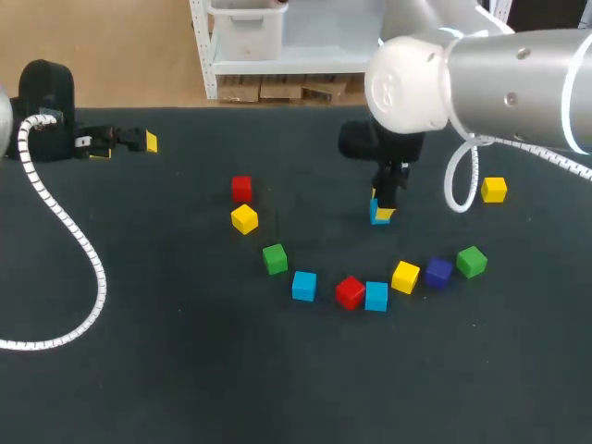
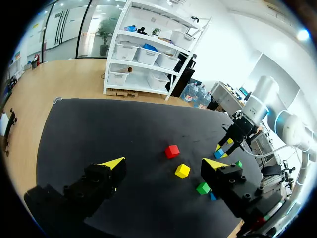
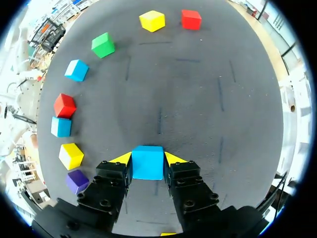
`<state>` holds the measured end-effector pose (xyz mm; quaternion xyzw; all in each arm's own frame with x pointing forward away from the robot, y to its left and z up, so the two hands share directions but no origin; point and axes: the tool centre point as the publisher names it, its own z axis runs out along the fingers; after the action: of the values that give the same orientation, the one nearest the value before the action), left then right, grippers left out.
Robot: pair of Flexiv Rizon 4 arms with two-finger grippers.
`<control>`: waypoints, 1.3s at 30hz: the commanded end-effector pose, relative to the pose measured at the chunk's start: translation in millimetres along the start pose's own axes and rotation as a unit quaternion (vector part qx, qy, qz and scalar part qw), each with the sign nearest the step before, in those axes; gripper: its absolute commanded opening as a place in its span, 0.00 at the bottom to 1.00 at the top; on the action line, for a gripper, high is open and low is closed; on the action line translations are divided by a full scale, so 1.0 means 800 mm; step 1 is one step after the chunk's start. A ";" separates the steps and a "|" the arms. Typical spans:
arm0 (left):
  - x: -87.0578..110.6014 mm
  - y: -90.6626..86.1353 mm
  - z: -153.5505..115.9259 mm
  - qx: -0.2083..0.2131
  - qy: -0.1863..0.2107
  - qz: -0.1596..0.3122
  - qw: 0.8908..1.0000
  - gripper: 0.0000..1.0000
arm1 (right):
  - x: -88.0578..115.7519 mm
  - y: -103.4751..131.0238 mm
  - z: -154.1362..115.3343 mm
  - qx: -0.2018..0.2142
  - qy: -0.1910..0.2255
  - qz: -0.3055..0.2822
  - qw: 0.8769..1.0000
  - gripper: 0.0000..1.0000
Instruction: Place the blue cubes, place green cubes on the blue cubes, place the yellow cubes on the green cubes, then place the red cubes on the yellow cubes, and place purple cube on the red cubes.
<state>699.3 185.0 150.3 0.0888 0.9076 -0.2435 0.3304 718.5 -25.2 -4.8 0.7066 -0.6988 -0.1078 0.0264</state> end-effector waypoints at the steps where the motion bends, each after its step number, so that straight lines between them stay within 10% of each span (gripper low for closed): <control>1: 0.000 0.000 0.000 0.000 0.000 0.000 1.000 1.00 | 0.000 -0.005 0.001 -0.004 -0.001 0.004 1.000 0.06; 6: 0.000 0.000 0.000 0.000 0.000 0.000 1.000 1.00 | 0.001 -0.006 0.006 -0.002 0.003 0.011 1.000 0.47; 7: 0.000 0.000 0.000 0.000 0.000 0.000 1.000 1.00 | 0.001 -0.005 0.006 -0.001 0.004 0.011 1.000 1.00; 21: 0.000 0.000 0.000 0.000 0.000 0.000 1.000 1.00 | 0.000 0.004 -0.041 0.025 -0.032 0.046 0.998 1.00; 39: 0.000 0.000 0.000 0.000 0.000 0.000 1.000 1.00 | -0.019 0.164 -0.018 0.043 -0.015 0.048 0.998 1.00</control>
<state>699.3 185.0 150.3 0.0888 0.9076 -0.2435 0.3304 626.0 -12.6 35.3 0.6707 -0.7273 -0.1389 0.0436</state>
